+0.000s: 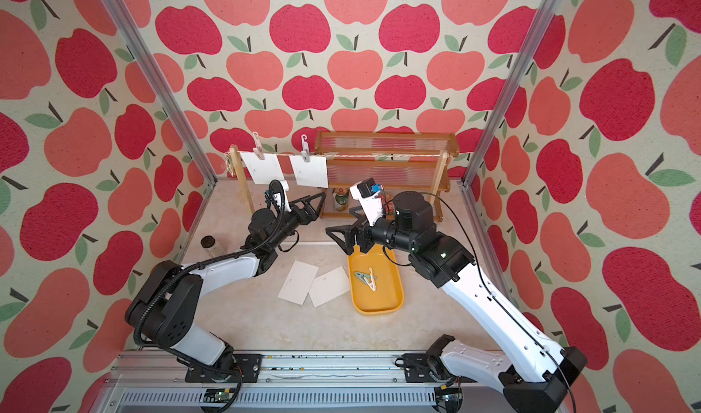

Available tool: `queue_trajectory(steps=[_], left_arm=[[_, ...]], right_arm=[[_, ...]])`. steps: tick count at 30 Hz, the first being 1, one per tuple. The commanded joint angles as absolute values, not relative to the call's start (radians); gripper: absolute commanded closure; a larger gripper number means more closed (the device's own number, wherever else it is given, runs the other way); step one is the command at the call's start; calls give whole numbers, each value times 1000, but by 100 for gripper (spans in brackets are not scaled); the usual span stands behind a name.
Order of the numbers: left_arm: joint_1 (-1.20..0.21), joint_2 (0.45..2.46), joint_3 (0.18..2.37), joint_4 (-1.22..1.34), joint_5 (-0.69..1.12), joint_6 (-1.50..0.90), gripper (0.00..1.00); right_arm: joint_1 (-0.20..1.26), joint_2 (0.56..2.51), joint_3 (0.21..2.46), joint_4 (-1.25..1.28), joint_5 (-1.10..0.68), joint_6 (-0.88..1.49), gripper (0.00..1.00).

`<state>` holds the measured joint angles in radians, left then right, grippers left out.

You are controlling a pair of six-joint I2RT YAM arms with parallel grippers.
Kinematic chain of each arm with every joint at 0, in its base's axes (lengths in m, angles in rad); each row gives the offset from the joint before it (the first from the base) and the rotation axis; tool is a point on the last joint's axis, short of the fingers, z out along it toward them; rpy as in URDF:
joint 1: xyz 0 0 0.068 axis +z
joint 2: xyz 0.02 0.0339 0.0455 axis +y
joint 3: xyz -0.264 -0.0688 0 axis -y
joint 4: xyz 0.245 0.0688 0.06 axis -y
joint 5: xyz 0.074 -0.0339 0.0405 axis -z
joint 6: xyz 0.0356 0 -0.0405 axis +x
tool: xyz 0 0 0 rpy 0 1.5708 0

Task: Remove the postcards from the strings
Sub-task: Pinch the postcard on the clothesline.

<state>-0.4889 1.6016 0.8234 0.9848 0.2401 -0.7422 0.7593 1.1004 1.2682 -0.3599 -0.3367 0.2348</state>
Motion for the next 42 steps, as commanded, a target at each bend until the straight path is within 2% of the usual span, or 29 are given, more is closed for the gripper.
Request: queue_trajectory(steps=[1, 4, 10, 15, 19, 22, 25, 28, 31, 32, 33, 35, 37, 39, 42], left_arm=[[-492, 1633, 879, 1164, 241, -709, 0], [-492, 1660, 911, 1199, 265, -697, 1], [-501, 1666, 955, 1206, 332, -696, 16], [-523, 1634, 934, 1194, 338, -692, 34], [-534, 1601, 913, 1164, 339, -694, 41], [-537, 1569, 897, 1119, 332, -699, 60], [-540, 1536, 869, 1101, 320, -696, 63], [-539, 1502, 837, 1088, 304, -690, 73], [-537, 1465, 812, 1063, 296, -680, 75], [-537, 1453, 801, 1060, 294, -677, 83], [-537, 1442, 791, 1057, 294, -675, 86], [-537, 1421, 779, 1043, 291, -671, 80], [-533, 1403, 768, 1039, 286, -666, 64], [-526, 1380, 752, 1044, 283, -658, 56], [-514, 1344, 731, 1041, 279, -654, 56]], right_arm=[[765, 1101, 1310, -346, -374, 225, 1], [764, 1102, 1315, -347, -383, 225, 2], [764, 1106, 1315, -351, -380, 222, 2], [764, 1104, 1305, -352, -367, 215, 2], [766, 1102, 1294, -342, -364, 217, 2], [764, 1101, 1283, -331, -356, 219, 2], [765, 1100, 1273, -318, -355, 227, 2], [764, 1106, 1272, -310, -356, 230, 2], [764, 1112, 1267, -299, -356, 234, 2], [765, 1113, 1267, -295, -353, 237, 2], [765, 1114, 1266, -292, -350, 238, 2], [765, 1118, 1266, -289, -350, 238, 2], [764, 1125, 1269, -290, -350, 239, 2], [765, 1134, 1271, -289, -351, 242, 3], [766, 1141, 1266, -283, -347, 248, 3]])
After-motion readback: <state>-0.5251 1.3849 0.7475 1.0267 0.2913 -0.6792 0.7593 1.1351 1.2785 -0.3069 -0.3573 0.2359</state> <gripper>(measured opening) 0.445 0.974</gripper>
